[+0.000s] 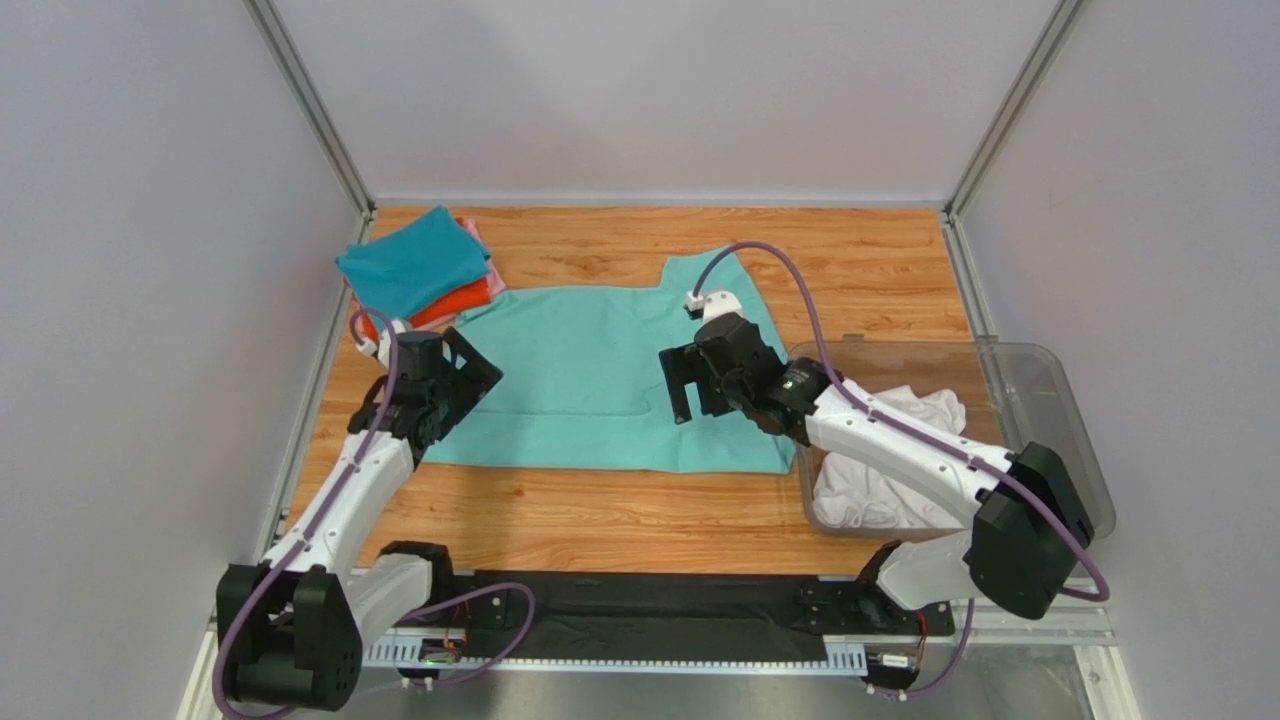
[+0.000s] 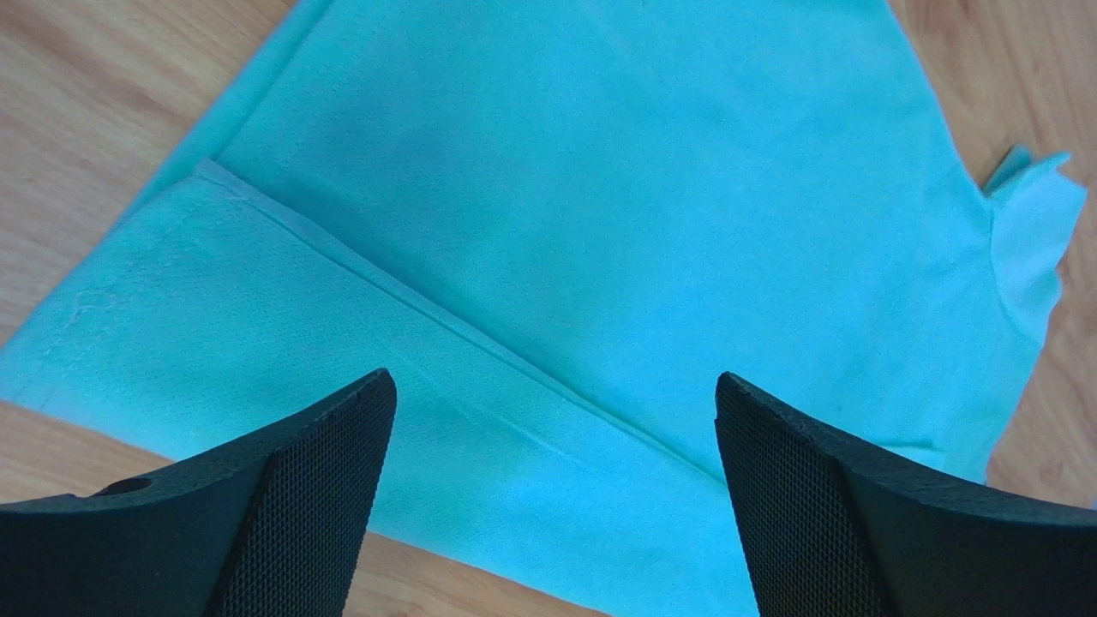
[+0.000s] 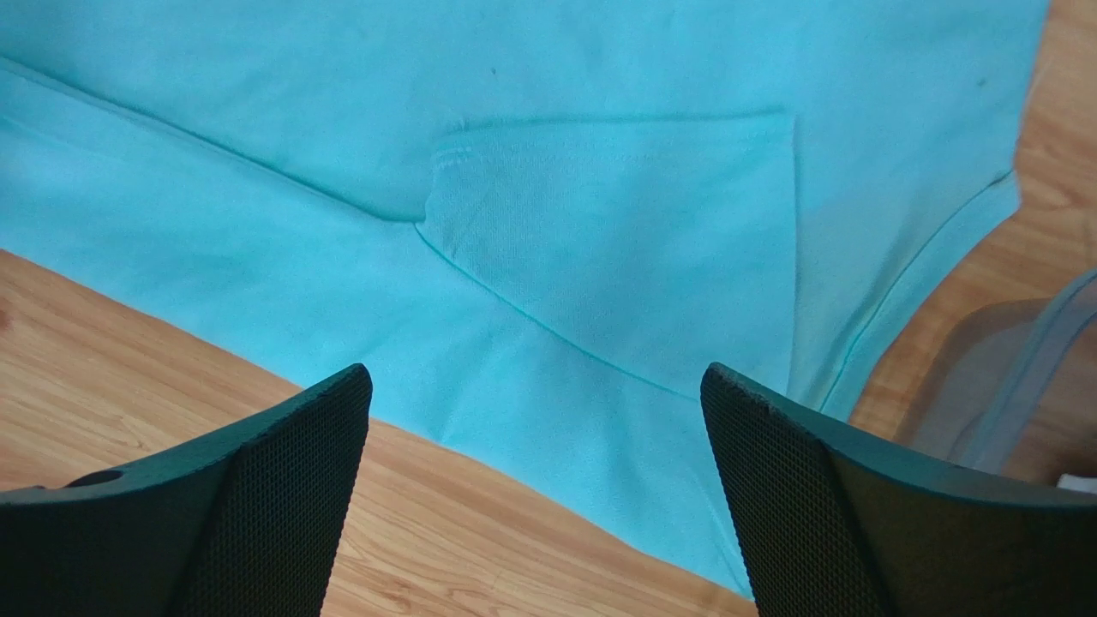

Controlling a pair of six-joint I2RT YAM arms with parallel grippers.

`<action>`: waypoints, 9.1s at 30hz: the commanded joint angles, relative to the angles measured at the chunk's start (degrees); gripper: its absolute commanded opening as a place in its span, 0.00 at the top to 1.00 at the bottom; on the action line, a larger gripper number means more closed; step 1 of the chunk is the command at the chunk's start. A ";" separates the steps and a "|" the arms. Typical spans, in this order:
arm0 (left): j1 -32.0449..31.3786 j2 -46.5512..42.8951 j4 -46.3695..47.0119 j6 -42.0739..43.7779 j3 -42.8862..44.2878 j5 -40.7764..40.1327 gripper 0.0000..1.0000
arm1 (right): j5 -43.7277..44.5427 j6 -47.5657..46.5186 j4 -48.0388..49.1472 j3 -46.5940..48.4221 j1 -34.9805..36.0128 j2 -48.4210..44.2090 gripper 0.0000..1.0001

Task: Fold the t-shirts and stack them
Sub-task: Fold the tshirt

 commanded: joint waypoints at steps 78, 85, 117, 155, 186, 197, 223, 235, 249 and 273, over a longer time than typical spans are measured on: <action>0.34 -17.05 -23.76 0.94 3.64 -12.55 0.00 | 26.19 32.40 -13.74 -7.71 31.96 -15.02 0.00; 0.43 3.43 -16.26 4.81 13.98 -16.03 0.00 | 22.33 29.04 -10.31 -12.64 28.97 -20.05 0.00; 8.07 55.14 -14.07 18.43 45.22 -7.27 0.45 | 10.37 23.94 -1.25 -20.90 19.13 -18.91 0.00; 8.16 52.68 -14.08 19.93 42.67 -3.23 1.00 | 8.70 10.77 -11.78 23.90 -11.97 19.92 0.00; 9.83 50.04 -12.49 19.84 40.92 -2.09 1.00 | 4.31 14.97 -19.10 48.45 -21.04 53.17 0.51; 9.92 49.34 -12.49 19.75 40.56 -0.86 1.00 | 2.99 16.30 -15.93 42.29 -20.95 49.74 0.70; 9.92 33.18 -10.65 16.59 25.99 0.81 1.00 | 7.02 13.04 -11.97 23.85 -10.24 24.72 1.00; 9.83 12.26 -15.04 9.74 12.27 -9.55 1.00 | 15.12 19.46 -15.13 7.32 3.12 4.84 1.00; 10.01 4.43 -17.68 6.66 6.11 -14.48 1.00 | 15.30 24.73 -18.57 -2.79 12.09 -7.21 1.00; 9.92 3.73 -17.77 6.66 1.72 -14.75 0.85 | 14.33 35.19 -17.07 -12.55 22.46 -8.80 0.97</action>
